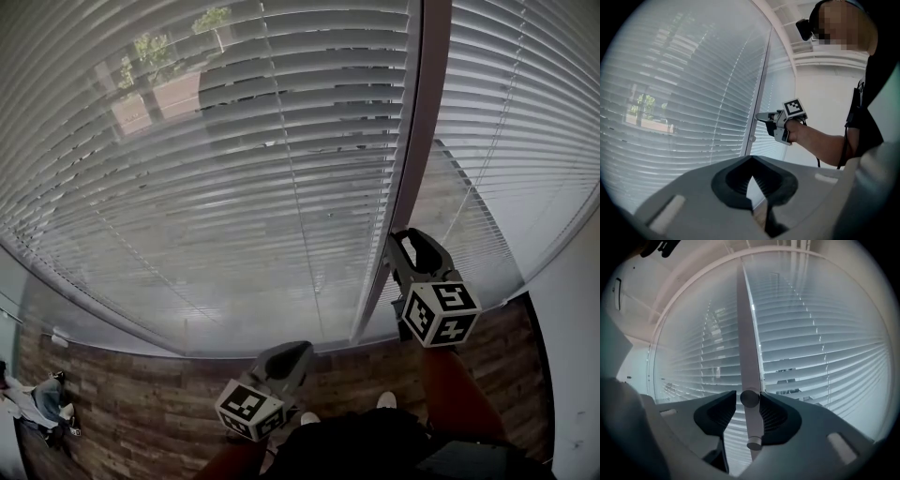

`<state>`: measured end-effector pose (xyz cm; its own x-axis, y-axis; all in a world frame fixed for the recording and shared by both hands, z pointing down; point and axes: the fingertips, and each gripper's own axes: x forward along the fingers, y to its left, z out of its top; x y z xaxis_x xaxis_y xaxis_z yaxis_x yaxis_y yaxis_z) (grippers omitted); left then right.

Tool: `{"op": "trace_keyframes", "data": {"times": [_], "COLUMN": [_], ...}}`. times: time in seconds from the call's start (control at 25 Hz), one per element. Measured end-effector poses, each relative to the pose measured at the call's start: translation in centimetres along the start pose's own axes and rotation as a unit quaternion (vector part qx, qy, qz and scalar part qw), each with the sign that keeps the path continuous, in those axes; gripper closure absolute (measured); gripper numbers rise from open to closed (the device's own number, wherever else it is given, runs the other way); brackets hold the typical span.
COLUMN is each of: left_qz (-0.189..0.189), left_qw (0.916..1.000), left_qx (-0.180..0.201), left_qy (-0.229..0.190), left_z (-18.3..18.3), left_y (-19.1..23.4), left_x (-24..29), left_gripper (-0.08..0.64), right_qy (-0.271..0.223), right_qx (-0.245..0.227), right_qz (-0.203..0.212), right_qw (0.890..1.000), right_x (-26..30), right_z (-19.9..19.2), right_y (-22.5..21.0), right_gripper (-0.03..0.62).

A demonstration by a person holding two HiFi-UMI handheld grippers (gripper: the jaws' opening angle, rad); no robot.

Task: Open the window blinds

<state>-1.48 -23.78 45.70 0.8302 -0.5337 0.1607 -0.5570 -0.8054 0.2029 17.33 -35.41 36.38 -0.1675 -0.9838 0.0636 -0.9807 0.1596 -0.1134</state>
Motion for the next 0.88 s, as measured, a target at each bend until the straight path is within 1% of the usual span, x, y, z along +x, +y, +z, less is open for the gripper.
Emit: {"op": "trace_keyframes", "data": {"times": [0.04, 0.08, 0.2, 0.32, 0.44, 0.56, 0.76, 0.8, 0.88], "left_qz": [-0.001, -0.001, -0.001, -0.005, -0.002, 0.001, 0.002, 0.003, 0.002], "left_qw": [1.0, 1.0, 1.0, 0.9999, 1.0, 1.0, 1.0, 1.0, 1.0], "left_qx": [-0.001, -0.001, -0.002, -0.009, -0.007, -0.002, -0.004, -0.005, -0.005], "left_qy": [0.0, 0.0, -0.001, 0.001, 0.002, 0.001, 0.003, 0.003, 0.002], "left_z": [-0.2, -0.3, -0.6, -1.2, -1.2, -1.1, -1.2, -1.3, -1.3], "left_y": [0.0, 0.0, -0.2, -0.3, -0.2, -0.2, 0.0, 0.0, 0.0], "left_x": [0.0, 0.2, 0.2, 0.0, 0.1, 0.0, 0.0, 0.1, 0.2], "left_gripper": [0.558, 0.558, 0.558, 0.558, 0.558, 0.558, 0.558, 0.558, 0.558], "right_qy": [-0.001, -0.001, 0.001, 0.008, 0.014, 0.018, 0.03, 0.033, 0.038], "right_qx": [0.003, 0.005, -0.014, -0.069, -0.133, -0.196, -0.276, -0.299, -0.35], "right_qz": [-0.002, -0.006, -0.014, -0.022, -0.035, -0.049, -0.065, -0.071, -0.085], "right_qw": [1.0, 1.0, 1.0, 0.997, 0.99, 0.979, 0.958, 0.951, 0.932], "right_x": [0.1, 0.2, 0.4, 0.3, 0.4, 0.4, 0.4, 0.5, 0.6], "right_z": [-0.1, -0.3, -0.5, -0.5, -0.6, -0.5, -0.6, -0.7, -0.9], "right_y": [-0.2, -0.4, -0.6, -0.4, -0.4, 0.0, 0.1, 0.1, 0.1], "right_gripper": [0.414, 0.437, 0.442, 0.445, 0.445, 0.445, 0.445, 0.445, 0.445]}}
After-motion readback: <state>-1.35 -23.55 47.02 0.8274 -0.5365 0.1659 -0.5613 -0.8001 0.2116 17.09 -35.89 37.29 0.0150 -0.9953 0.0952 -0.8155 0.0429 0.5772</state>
